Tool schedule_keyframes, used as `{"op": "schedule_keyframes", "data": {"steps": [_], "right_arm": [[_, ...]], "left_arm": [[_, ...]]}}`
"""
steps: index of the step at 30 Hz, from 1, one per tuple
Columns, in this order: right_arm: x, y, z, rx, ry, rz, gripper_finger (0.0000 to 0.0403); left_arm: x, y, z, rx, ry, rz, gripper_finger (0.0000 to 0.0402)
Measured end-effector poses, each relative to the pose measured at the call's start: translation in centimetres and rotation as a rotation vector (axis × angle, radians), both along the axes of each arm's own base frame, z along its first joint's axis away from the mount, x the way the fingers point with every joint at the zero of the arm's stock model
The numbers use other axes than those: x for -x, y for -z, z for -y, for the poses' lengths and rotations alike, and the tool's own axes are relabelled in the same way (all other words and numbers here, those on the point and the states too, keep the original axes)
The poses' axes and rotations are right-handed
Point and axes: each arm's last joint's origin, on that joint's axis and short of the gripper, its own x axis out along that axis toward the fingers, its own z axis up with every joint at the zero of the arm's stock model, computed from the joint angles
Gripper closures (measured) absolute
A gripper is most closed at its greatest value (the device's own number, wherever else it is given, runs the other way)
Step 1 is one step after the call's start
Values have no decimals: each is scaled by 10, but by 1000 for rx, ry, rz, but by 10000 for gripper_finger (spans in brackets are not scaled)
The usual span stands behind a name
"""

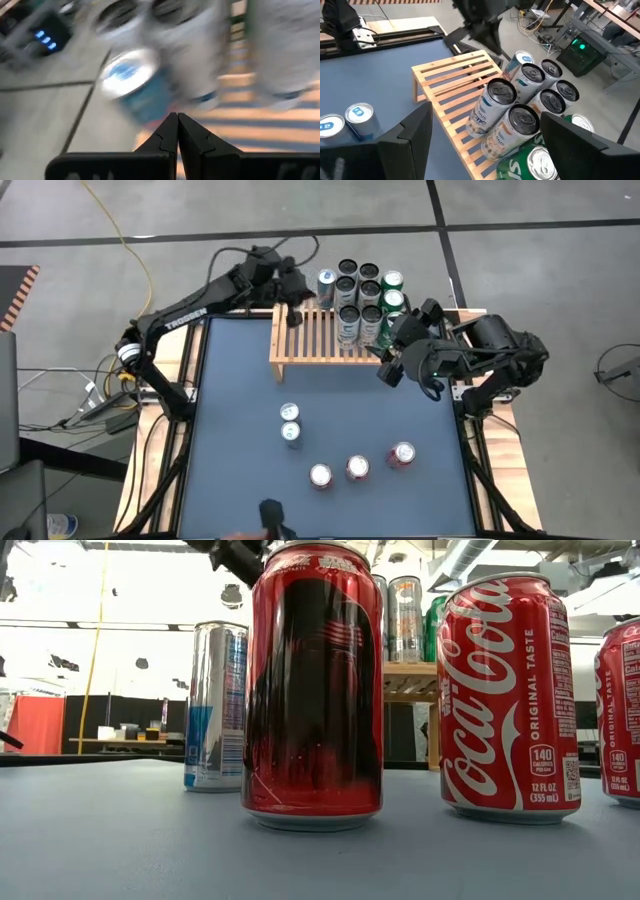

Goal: Place canned beverage on shelf
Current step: Put the top blue soda can on the shelf aligned with the other blue soda can

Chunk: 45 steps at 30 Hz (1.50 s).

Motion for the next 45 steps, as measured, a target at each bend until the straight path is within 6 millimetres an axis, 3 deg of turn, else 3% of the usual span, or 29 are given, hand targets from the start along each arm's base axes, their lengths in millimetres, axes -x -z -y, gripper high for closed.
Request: {"op": "schedule_keyframes", "data": {"steps": [7,9,12,16,24,29,34,38,42,45], "right_arm": [[0,0,0,16,-10,-15,88],[0,0,0,16,-10,-15,88],[0,0,0,15,-10,-15,88],[0,0,1,19,-8,-19,88],[-1,0,3,55,-30,-59,88],[1,-1,4,88,-60,-92,88],[8,-5,5,116,-88,-114,88],[12,-7,8,148,-118,-147,88],[19,-11,14,118,-183,-169,88],[28,-15,20,95,-230,-174,88]], "left_arm": [[32,16,-57,206,-19,97,402],[41,22,-66,315,99,133,402],[57,29,-65,541,375,175,402],[73,23,-41,695,554,177,401],[75,-16,44,441,578,-36,402],[75,-26,72,492,538,-78,384],[82,-18,91,696,515,-194,323],[78,-11,103,730,552,-242,260],[73,8,112,749,605,-300,205],[70,27,115,827,699,-270,187]]}}
